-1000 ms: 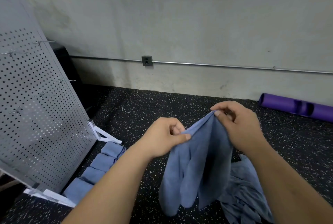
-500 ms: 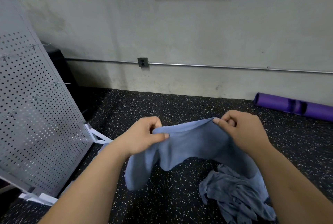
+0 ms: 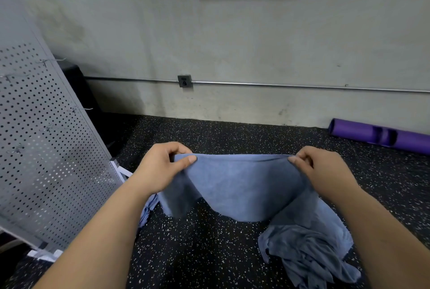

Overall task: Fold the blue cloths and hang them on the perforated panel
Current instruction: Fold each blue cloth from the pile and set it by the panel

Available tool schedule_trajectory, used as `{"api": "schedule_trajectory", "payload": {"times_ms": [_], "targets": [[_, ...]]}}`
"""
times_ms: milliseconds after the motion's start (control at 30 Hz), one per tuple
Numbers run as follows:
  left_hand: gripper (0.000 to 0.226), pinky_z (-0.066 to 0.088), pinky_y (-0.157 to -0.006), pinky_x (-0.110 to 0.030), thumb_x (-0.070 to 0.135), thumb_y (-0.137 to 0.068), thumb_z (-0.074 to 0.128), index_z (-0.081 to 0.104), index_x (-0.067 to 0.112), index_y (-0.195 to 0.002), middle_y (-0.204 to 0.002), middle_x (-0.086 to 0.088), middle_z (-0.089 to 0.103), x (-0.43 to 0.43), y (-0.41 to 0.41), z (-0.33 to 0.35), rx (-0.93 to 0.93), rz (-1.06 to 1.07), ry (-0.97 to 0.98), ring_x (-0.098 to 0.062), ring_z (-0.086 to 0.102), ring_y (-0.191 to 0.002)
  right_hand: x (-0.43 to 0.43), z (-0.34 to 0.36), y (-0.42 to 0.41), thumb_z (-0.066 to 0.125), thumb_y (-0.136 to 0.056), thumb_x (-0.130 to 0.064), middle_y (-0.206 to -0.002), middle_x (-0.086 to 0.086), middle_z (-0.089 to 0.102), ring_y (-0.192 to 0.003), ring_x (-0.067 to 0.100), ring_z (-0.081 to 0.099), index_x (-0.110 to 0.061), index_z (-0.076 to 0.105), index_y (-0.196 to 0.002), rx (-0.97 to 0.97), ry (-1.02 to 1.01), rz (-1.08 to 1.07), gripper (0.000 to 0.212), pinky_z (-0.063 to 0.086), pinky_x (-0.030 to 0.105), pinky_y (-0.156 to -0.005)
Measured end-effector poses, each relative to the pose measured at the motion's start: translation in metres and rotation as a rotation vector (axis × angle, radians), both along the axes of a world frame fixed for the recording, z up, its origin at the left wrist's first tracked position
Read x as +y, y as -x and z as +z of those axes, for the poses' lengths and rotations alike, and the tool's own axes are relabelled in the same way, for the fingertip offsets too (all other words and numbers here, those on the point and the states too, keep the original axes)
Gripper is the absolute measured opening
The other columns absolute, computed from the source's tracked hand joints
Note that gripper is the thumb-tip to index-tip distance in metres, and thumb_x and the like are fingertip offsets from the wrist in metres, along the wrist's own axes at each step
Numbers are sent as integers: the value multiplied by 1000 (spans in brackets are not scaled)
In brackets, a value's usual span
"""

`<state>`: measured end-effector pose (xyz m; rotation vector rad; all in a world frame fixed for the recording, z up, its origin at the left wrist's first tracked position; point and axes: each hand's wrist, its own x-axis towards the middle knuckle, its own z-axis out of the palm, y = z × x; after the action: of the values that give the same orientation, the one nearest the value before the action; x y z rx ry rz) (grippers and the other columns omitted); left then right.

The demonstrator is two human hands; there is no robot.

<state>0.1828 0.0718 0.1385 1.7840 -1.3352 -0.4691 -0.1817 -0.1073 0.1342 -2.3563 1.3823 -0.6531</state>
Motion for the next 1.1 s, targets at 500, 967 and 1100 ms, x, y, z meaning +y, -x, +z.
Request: {"api": "schedule_trajectory", "payload": {"times_ms": [500,967,1100], "targets": [[25,51,-73,-33,47,-94,78,73,26,-82,-79,15,72,4,-10,-1,-92,130,-3,-5,64,-77,-4,2,22,69,-99,-47,-57,-2,61,-62,17,60,-27,61,-70,56,-13,-44,36,49,35,-60],[35,45,-66,-35,42,-94,79,59,18,-78,-66,9,63,7,-19,-9,-97,244,-19,-15,56,-65,-12,-2,40,63,-101,-53,-65,0,67,-68,20,62,-23,65,-71,146,-133,-191,43,43,34,-58],[46,37,-60,-32,48,-95,77,52,17,-72,-58,12,48,2,-5,-10,74,142,-73,-9,42,-58,-7,-2,24,62,-106,-38,-78,5,71,-75,24,66,-19,69,-82,51,-283,20,32,50,37,-65]]}}
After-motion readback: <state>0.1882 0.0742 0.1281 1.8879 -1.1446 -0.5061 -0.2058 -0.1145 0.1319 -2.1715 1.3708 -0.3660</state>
